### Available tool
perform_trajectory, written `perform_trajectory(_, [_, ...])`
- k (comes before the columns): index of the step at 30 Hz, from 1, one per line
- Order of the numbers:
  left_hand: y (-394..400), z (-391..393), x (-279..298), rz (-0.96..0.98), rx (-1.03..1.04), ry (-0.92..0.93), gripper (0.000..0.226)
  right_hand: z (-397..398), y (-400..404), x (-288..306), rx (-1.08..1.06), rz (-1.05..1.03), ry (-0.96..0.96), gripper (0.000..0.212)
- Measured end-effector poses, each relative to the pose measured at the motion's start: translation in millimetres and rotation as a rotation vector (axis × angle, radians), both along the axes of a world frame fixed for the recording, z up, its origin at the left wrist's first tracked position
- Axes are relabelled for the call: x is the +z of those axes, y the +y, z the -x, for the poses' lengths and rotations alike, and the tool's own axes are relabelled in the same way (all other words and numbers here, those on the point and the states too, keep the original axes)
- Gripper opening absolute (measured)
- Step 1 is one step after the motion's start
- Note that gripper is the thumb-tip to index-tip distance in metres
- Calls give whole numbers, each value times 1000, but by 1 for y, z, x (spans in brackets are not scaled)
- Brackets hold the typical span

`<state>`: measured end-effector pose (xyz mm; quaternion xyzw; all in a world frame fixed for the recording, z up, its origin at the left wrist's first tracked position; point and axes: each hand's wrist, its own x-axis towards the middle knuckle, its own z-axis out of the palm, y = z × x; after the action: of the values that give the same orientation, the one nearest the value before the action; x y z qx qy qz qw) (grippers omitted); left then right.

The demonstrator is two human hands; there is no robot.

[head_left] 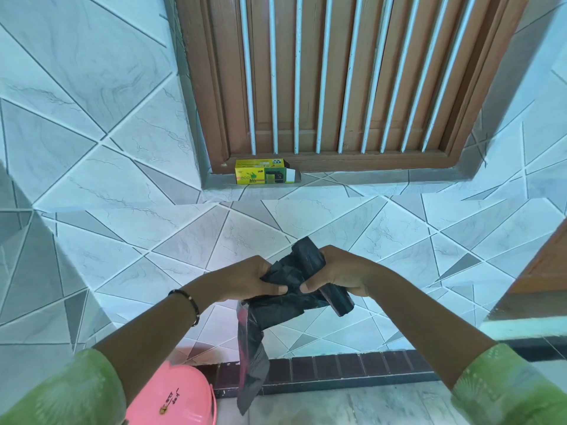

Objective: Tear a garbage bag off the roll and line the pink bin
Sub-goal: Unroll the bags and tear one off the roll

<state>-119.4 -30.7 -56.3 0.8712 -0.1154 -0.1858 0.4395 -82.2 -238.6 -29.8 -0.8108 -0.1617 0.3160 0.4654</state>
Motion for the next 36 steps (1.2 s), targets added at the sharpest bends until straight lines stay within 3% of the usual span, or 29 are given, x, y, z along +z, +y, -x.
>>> perform_trajectory(3, [1,-2,-3,21,-10,-15,9,-2,-1,-2,-93,-41,19,40])
perform_trajectory(10, [-2,-14,5,-327,-65,-106,25,-5,6,-2,-125,69,-79,43])
perform_trajectory(15, [-9,-21,12,-447,-81,-185,29,-10,10,-2,-142,107,-148,49])
perform_trajectory(22, [0,-25,6,-185,57,-191,29,-16,6,5,-218,12,-160,41])
perform_trajectory(25, [2,-29,6,-175,80,-198,28,-18,9,4,-210,23,-185,41])
perform_trajectory(36, [-9,-28,19,-582,39,-425,20,-23,17,3,-181,95,-272,40])
